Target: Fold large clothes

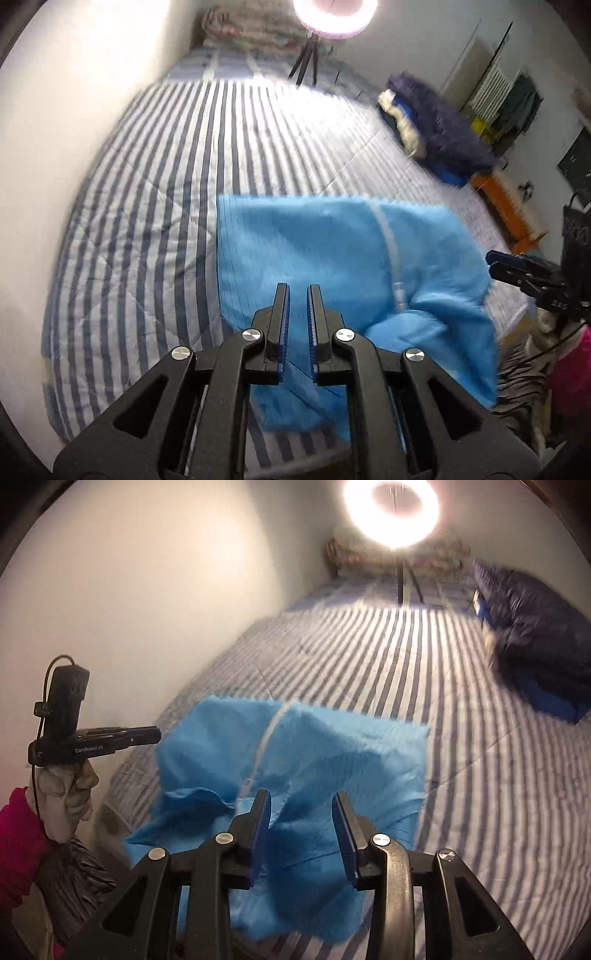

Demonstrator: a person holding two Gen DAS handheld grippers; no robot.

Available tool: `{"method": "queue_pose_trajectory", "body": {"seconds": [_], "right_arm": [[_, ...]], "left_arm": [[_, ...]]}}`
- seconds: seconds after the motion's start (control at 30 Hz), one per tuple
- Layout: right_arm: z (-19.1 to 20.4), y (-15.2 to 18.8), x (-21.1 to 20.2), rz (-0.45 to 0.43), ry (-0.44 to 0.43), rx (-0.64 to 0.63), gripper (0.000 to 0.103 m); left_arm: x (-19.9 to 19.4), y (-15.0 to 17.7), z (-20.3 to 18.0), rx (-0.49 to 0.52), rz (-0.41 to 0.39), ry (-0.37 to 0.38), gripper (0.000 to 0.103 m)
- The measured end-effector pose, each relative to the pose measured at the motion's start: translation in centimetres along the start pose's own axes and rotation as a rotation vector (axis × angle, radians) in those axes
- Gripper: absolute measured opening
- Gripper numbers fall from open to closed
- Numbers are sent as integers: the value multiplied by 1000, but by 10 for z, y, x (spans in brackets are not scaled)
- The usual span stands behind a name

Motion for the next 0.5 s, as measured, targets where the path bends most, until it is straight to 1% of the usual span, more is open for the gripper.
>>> {"method": "queue_pose_trajectory", "body": {"seconds": [0.07, 0.1, 0.17, 0.23, 0.27, 0.3, 0.4, 0.47, 0.5], "right_arm": [[1, 16, 21, 70, -1, -2, 37], [1, 25, 28, 98, 4, -12, 37], [-2, 52, 46, 181, 31, -49, 35], [-4, 69, 50, 235, 36, -83, 34], [-5, 71, 47, 232, 33, -89, 34], [-8, 68, 36, 211, 13, -79, 34], [-23, 48, 3, 130, -60, 1, 35], [-39, 33, -11, 85, -48, 51, 38], [-45, 27, -15, 73, -39, 67, 38]], "left_arm": [[19, 11, 15, -1, 56, -50, 7], [24, 18, 21, -10, 72, -61, 7], [38, 44, 42, -48, 147, -98, 7], [41, 59, 53, -70, 187, -120, 7], [38, 60, 54, -75, 186, -121, 7], [31, 56, 53, -73, 166, -122, 7], [3, 37, 41, -74, 60, -97, 7], [-11, 26, 27, -61, 7, -68, 7], [-13, 22, 21, -55, -4, -55, 7]]}}
Point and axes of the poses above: each gripper's, at about its wrist camera, not at the fingertips, and x roughly the way its jaws point, z to its left, y to its underside, the point moved 10 cm from there along x, roughly the way its jaws point, and after that the axes turned 15 degrees about y, right-handed, at the moved point
